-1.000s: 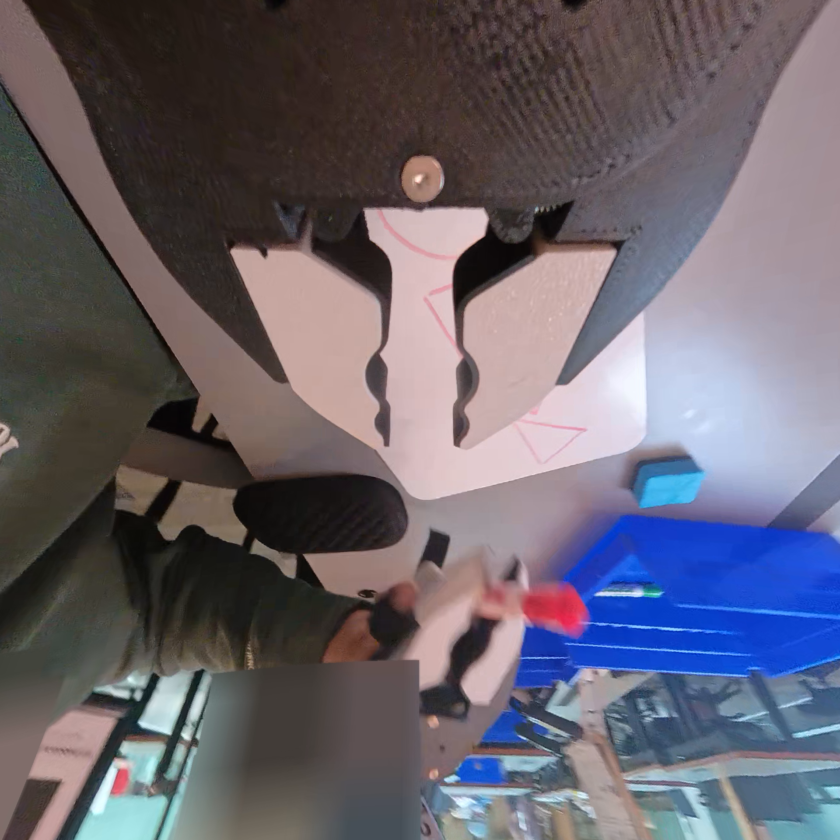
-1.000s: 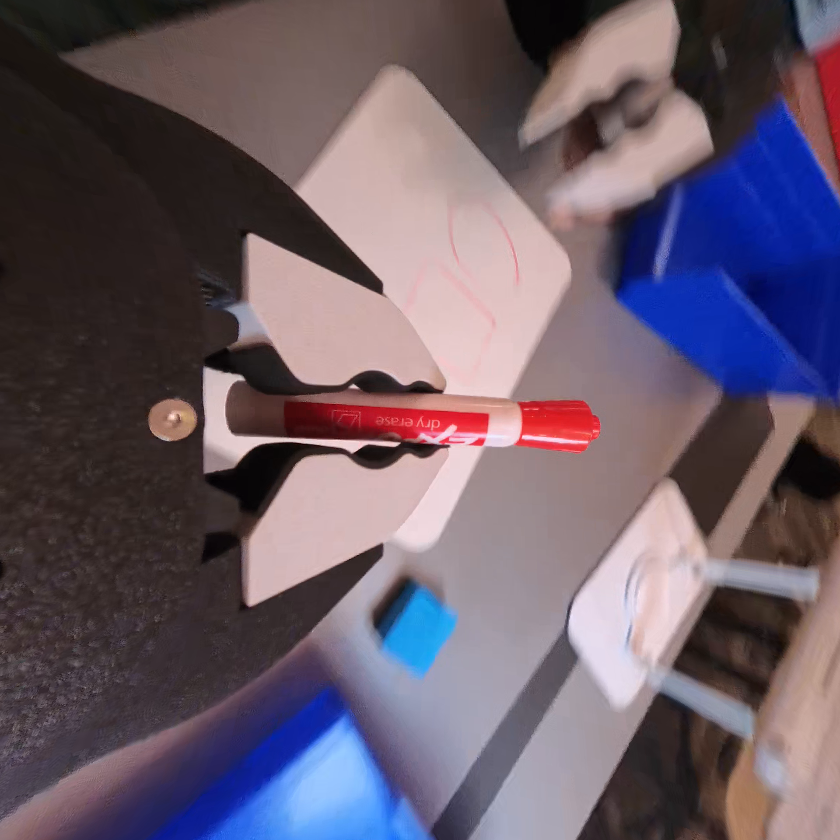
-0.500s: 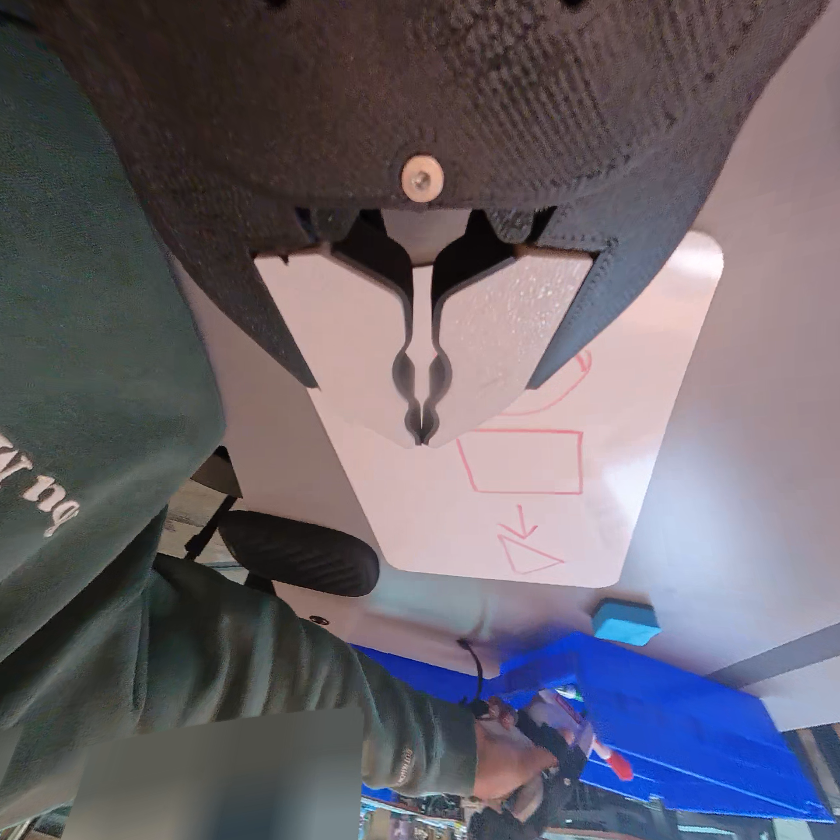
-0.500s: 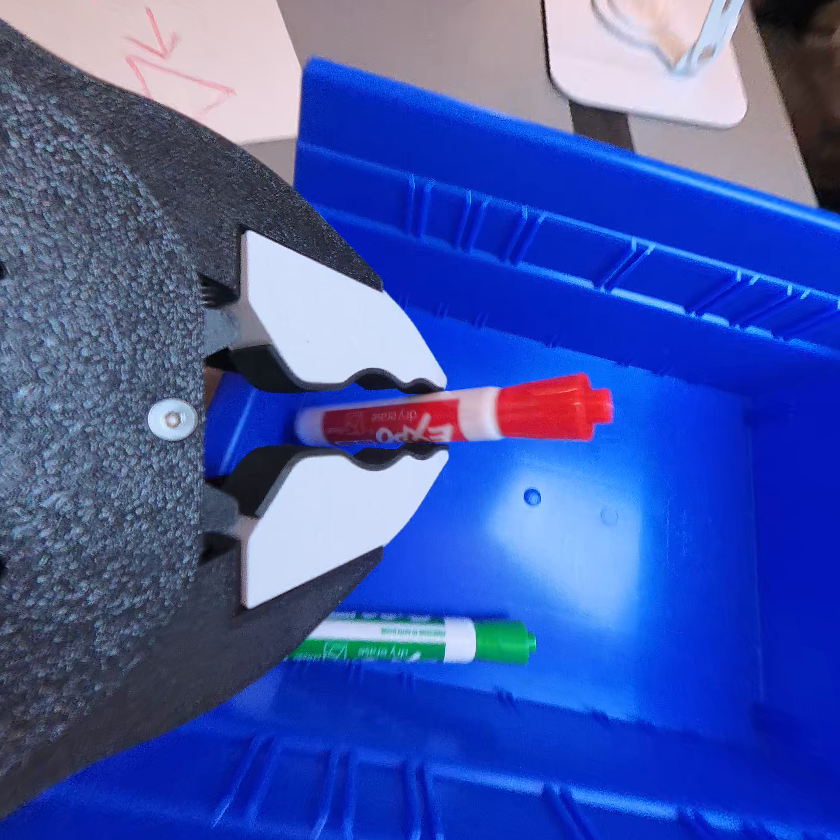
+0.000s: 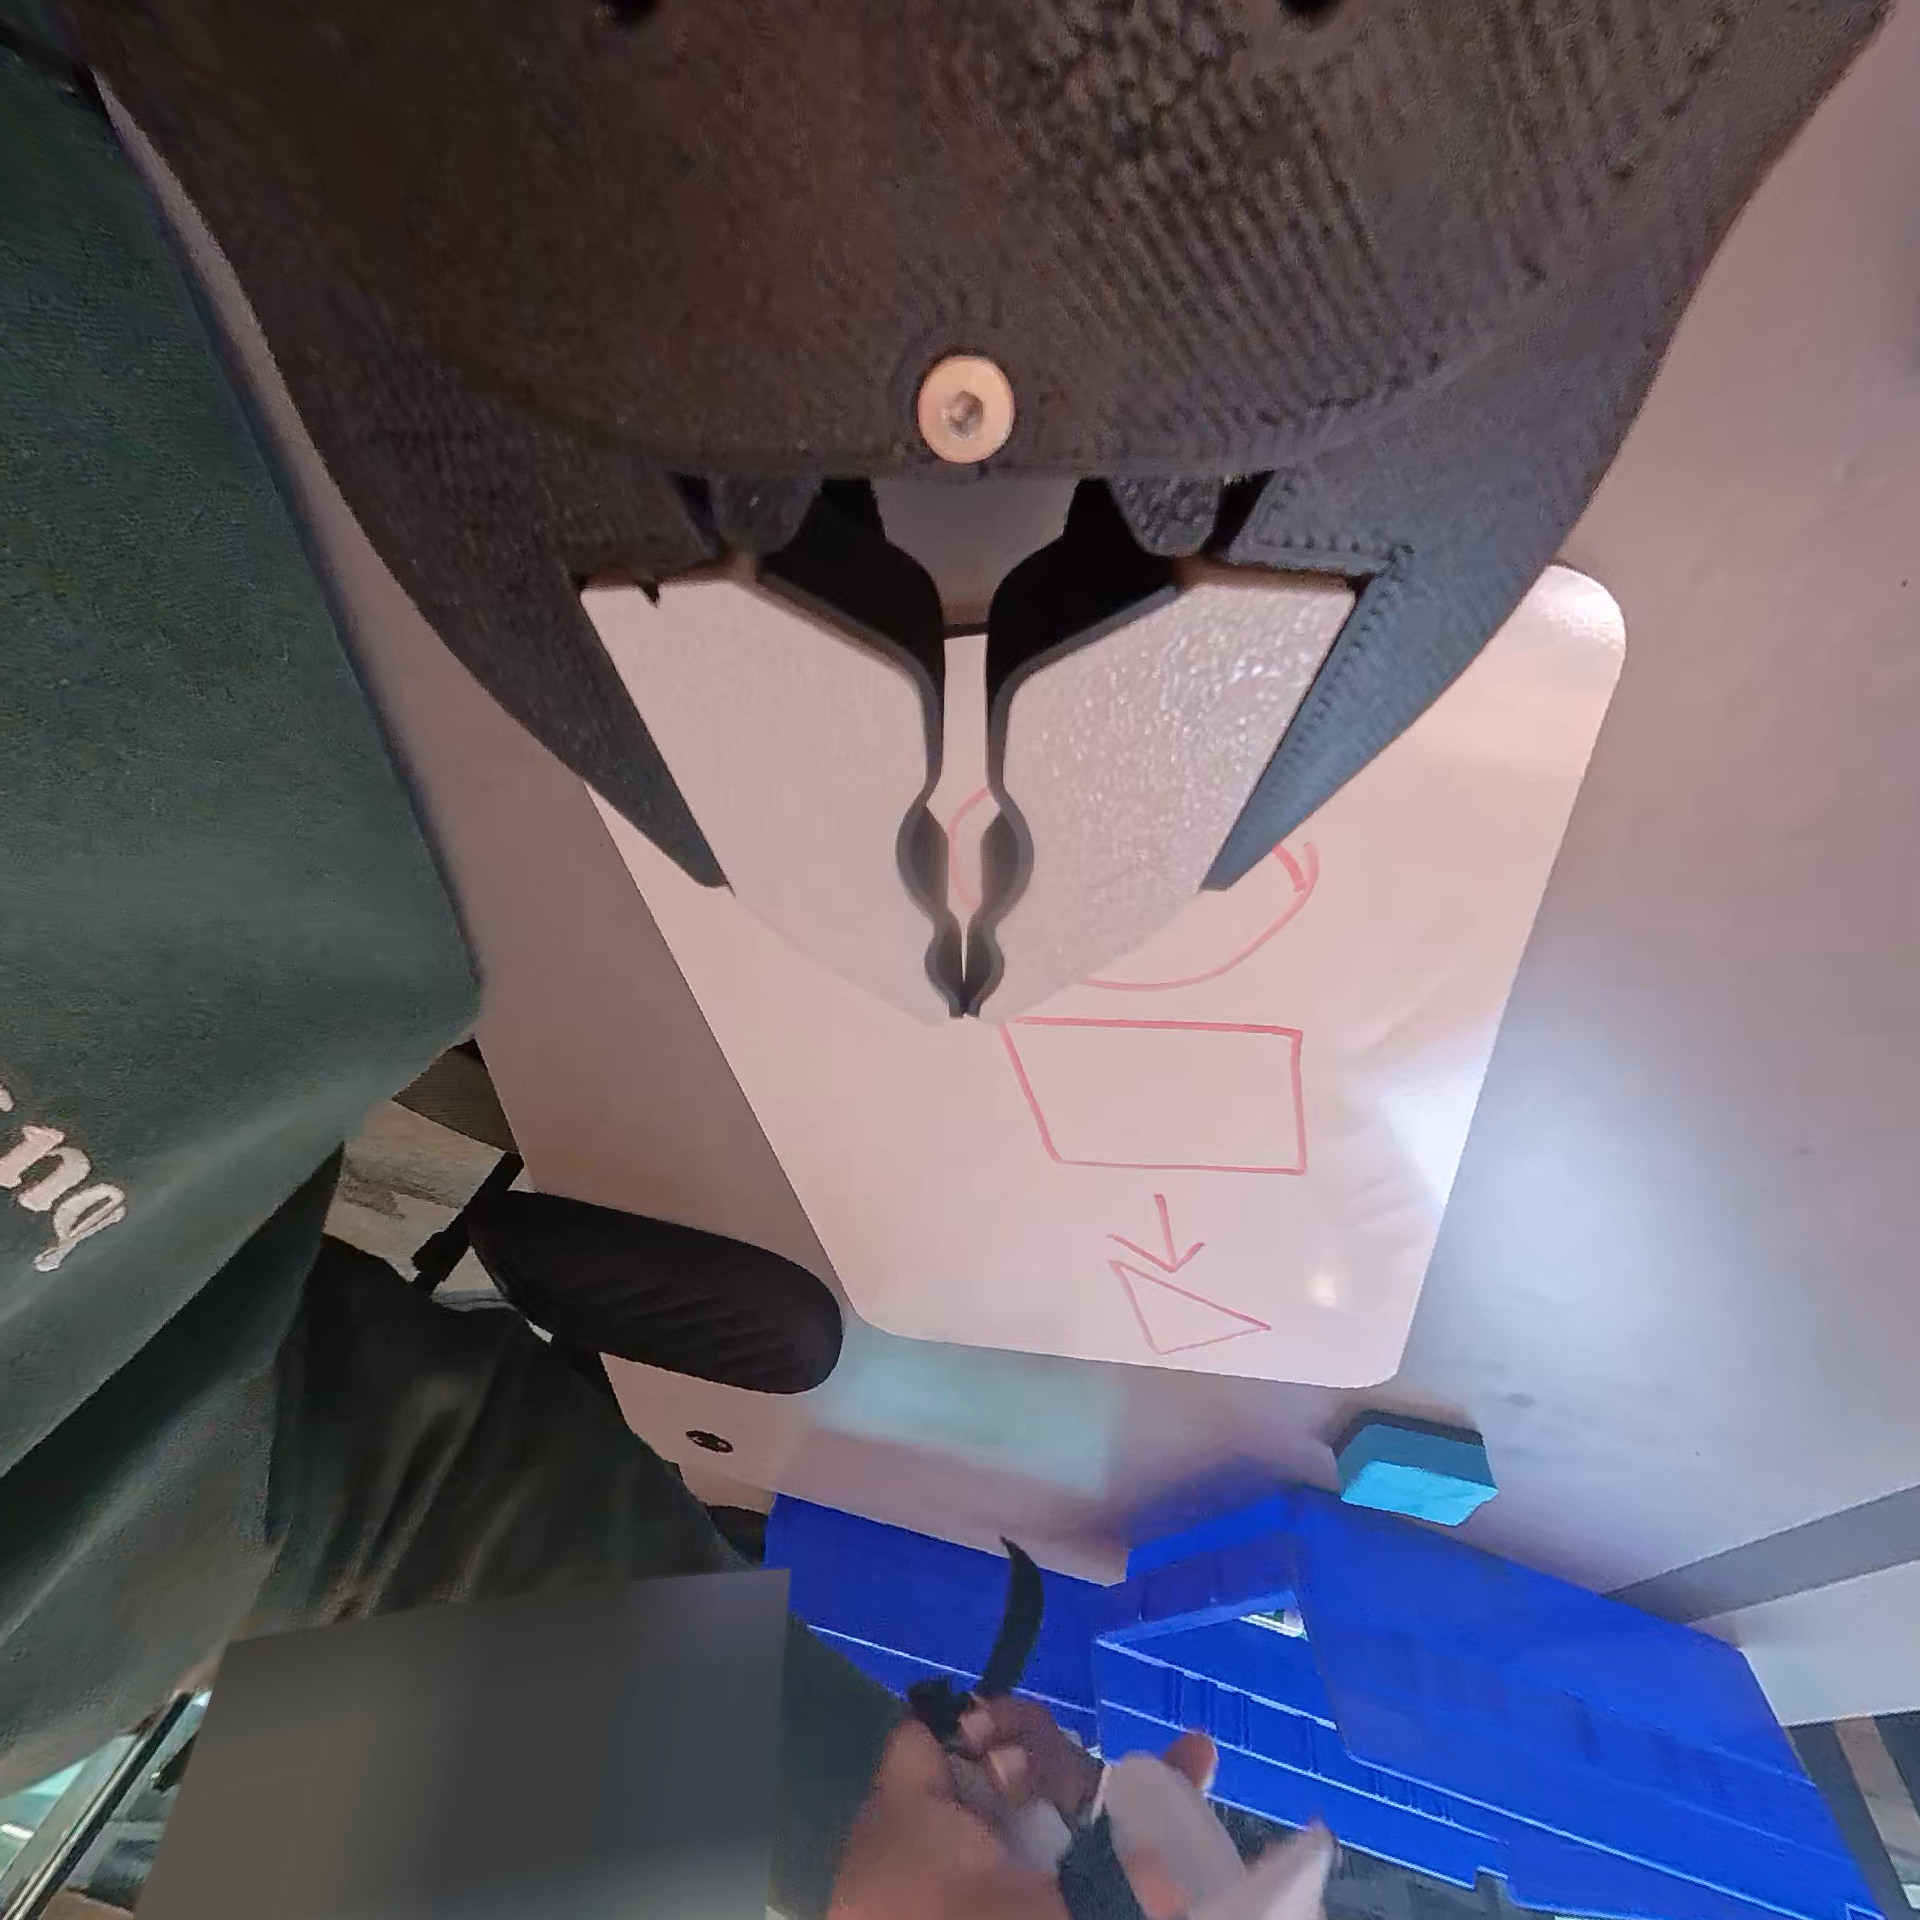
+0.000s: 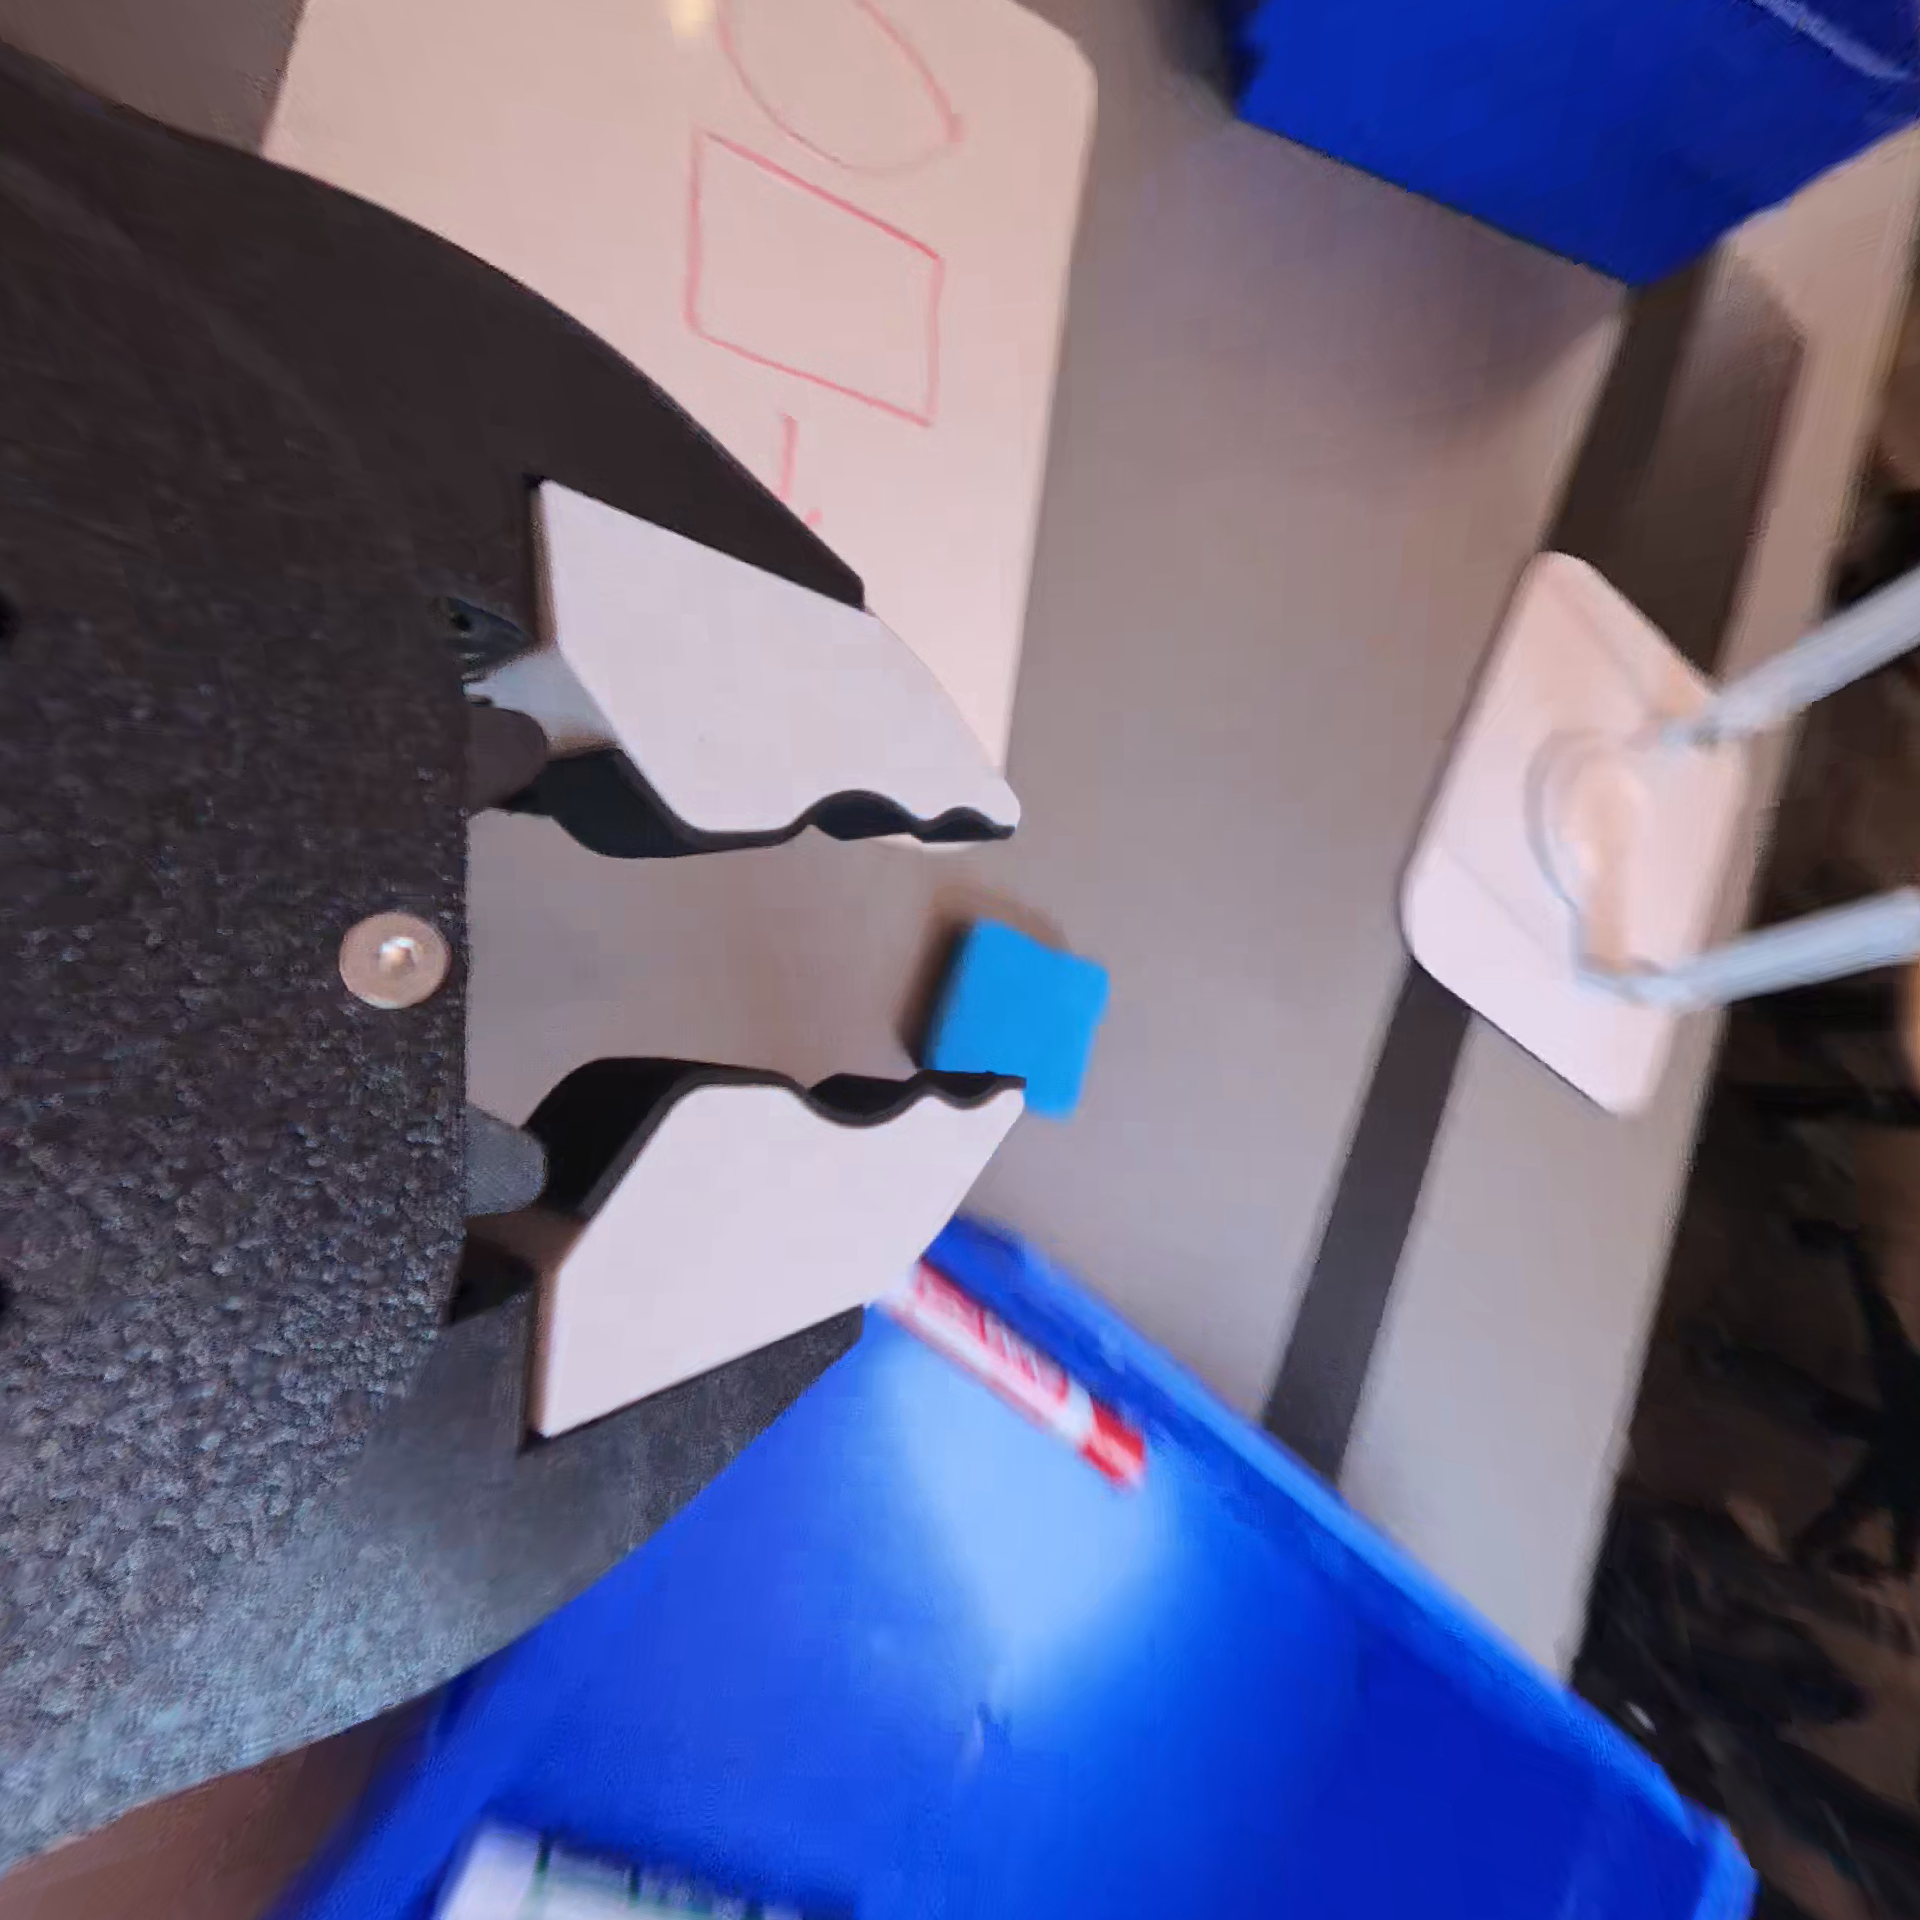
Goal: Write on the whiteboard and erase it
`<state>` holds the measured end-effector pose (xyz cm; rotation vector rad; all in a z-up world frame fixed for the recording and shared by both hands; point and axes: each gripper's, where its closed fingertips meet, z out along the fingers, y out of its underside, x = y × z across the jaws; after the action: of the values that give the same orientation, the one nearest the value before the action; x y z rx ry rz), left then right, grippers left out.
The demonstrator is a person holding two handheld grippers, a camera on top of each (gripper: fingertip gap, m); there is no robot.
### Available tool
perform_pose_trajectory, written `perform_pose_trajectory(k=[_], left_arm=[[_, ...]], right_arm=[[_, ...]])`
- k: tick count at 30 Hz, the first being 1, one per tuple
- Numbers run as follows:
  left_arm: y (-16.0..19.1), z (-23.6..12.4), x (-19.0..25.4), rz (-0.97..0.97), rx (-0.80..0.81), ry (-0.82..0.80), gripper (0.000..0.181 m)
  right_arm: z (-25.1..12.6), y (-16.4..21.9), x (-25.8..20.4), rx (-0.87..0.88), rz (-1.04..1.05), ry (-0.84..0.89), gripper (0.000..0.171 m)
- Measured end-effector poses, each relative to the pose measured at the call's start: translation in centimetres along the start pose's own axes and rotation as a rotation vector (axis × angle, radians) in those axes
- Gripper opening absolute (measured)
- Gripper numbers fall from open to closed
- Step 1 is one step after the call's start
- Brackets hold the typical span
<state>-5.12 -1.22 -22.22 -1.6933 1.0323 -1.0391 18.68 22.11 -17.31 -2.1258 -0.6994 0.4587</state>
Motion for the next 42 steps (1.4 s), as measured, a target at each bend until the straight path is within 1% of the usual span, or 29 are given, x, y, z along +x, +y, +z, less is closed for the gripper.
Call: perform_pose_trajectory(k=[2,3,5,8,10,12,13,15,18,20,22,24,26,29,31,33,34,35,36,37,38,39,40,41,42], left_arm=[[0.0,0.0,-0.1,0.010,-0.005,-0.009,0.000],[0.1,0.0,-0.1,0.014,-0.013,-0.013,0.002],[0.7,0.1,-0.2,0.019,-0.054,-0.019,0.008],[2.3,0.3,-0.3,0.049,-0.155,-0.034,0.021],[3.2,0.4,-0.1,0.073,-0.208,-0.032,0.028],[3.3,0.5,0.6,0.073,-0.218,0.006,0.028],[3.3,0.5,1.1,0.082,-0.224,0.031,0.024],[3.6,0.6,2.0,0.108,-0.249,0.074,0.018],[4.6,0.7,3.7,0.131,-0.301,0.151,0.008],[5.4,0.7,4.6,0.184,-0.341,0.179,0.000],[6.0,0.9,5.3,0.243,-0.379,0.189,0.000],[6.6,1.0,5.7,0.260,-0.417,0.205,0.000],[7.0,1.2,5.3,0.305,-0.455,0.164,0.000],[7.5,1.5,4.3,0.411,-0.501,0.077,0.000],[7.5,1.5,4.4,0.423,-0.512,0.067,0.000],[7.5,1.4,4.4,0.419,-0.524,0.069,0.000],[7.5,1.4,4.4,0.414,-0.524,0.071,0.000],[7.6,1.4,4.4,0.411,-0.524,0.074,0.000],[7.6,1.4,4.6,0.410,-0.525,0.084,0.000],[7.7,1.5,4.7,0.406,-0.525,0.091,0.000],[7.7,1.5,4.9,0.405,-0.525,0.100,0.000],[7.7,1.5,5.0,0.410,-0.527,0.099,0.000],[7.7,1.5,4.9,0.417,-0.528,0.091,0.000],[7.7,1.4,4.9,0.416,-0.530,0.089,0.000],[7.8,1.4,4.9,0.408,-0.530,0.093,0.000]], right_arm=[[2.4,2.8,-2.8,-0.081,-0.005,-0.011,0.051],[3.9,4.1,-3.1,-0.113,-0.004,0.017,0.056],[6.3,5.7,-2.0,-0.126,-0.003,0.118,0.063],[8.1,5.7,-0.7,-0.111,0.053,0.170,0.069],[9.1,5.8,-0.1,-0.149,0.061,0.195,0.073],[10.1,5.8,0.5,-0.172,0.072,0.218,0.072],[10.4,5.8,1.0,-0.182,0.067,0.244,0.070],[10.8,5.6,1.4,-0.180,0.063,0.253,0.054],[10.4,5.2,0.3,-0.163,0.023,0.185,0.052],[9.4,4.8,-2.4,-0.143,-0.035,0.090,0.052],[7.8,5.4,-5.3,-0.166,-0.068,0.008,0.052],[6.2,6.6,-8.1,-0.194,-0.116,-0.079,0.052],[4.8,8.5,-9.5,-0.239,-0.193,-0.094,0.052],[3.5,11.6,-9.6,-0.336,-0.281,-0.070,0.052],[2.6,12.6,-10.8,-0.358,-0.271,-0.131,0.052],[2.0,13.1,-13.7,-0.391,-0.282,-0.231,0.052],[2.2,13.1,-15.0,-0.391,-0.309,-0.249,0.052],[2.7,12.9,-15.3,-0.384,-0.356,-0.222,0.052],[3.4,12.4,-14.5,-0.368,-0.391,-0.168,0.052],[4.0,11.7,-12.6,-0.350,-0.366,-0.113,0.052],[4.4,11.3,-10.5,-0.337,-0.289,-0.091,0.052],[4.4,11.1,-8.8,-0.330,-0.215,-0.090,0.052],[4.0,11.3,-8.0,-0.340,-0.203,-0.084,0.051],[3.6,11.7,-8.5,-0.360,-0.254,-0.082,0.051],[3.2,12.2,-10.3,-0.374,-0.312,-0.119,0.051]])
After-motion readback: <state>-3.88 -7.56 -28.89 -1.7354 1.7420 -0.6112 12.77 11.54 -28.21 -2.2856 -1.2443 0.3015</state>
